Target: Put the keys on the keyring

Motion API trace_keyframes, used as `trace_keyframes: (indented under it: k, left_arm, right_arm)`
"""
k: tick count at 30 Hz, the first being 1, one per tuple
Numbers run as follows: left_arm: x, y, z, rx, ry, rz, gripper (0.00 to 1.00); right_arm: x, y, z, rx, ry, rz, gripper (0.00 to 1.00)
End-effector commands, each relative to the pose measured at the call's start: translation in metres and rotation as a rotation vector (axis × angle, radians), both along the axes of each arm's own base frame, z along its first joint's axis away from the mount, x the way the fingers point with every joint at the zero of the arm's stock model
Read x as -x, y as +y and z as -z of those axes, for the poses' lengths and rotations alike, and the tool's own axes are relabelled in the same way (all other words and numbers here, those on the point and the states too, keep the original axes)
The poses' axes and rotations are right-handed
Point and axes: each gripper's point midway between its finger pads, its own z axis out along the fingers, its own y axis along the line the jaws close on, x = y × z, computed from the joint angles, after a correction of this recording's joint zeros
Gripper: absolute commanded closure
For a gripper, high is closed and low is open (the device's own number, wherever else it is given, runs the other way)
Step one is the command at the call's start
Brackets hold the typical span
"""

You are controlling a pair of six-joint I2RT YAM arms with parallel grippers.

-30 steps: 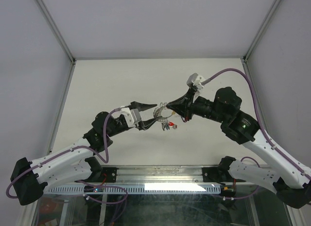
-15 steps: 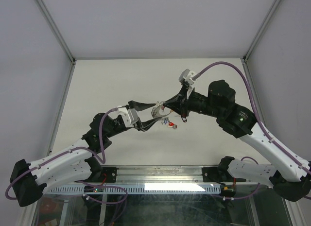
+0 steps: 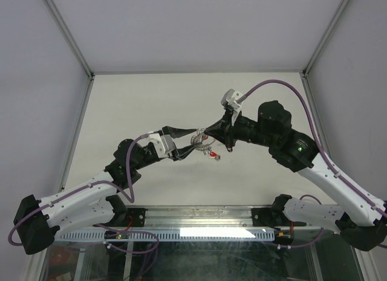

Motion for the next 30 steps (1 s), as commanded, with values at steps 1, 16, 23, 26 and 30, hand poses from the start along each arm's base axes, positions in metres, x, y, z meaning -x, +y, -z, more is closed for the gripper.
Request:
trace_keyframes:
  k: [1, 16, 23, 26, 30]
  left_arm:
    - [0.010, -0.001, -0.041, 0.080, -0.090, 0.042, 0.55]
    - [0.046, 0.009, -0.049, 0.101, -0.196, 0.162, 0.63]
    - [0.022, 0.008, -0.044, 0.094, -0.071, 0.068, 0.43]
    - [0.020, 0.004, -0.044, 0.095, -0.041, 0.074, 0.31]
    - [0.021, -0.004, -0.044, 0.094, -0.026, 0.110, 0.25]
  right_arm:
    - [0.007, -0.001, -0.020, -0.049, -0.068, -0.033, 1.00]
    - [-0.003, -0.010, -0.017, -0.038, -0.075, 0.045, 1.00]
    - [0.011, -0.009, -0.021, -0.049, -0.098, -0.030, 1.00]
    - [0.019, -0.007, -0.023, -0.058, -0.107, -0.076, 1.00]
    - [0.024, -0.006, -0.022, -0.061, -0.103, -0.105, 1.00]
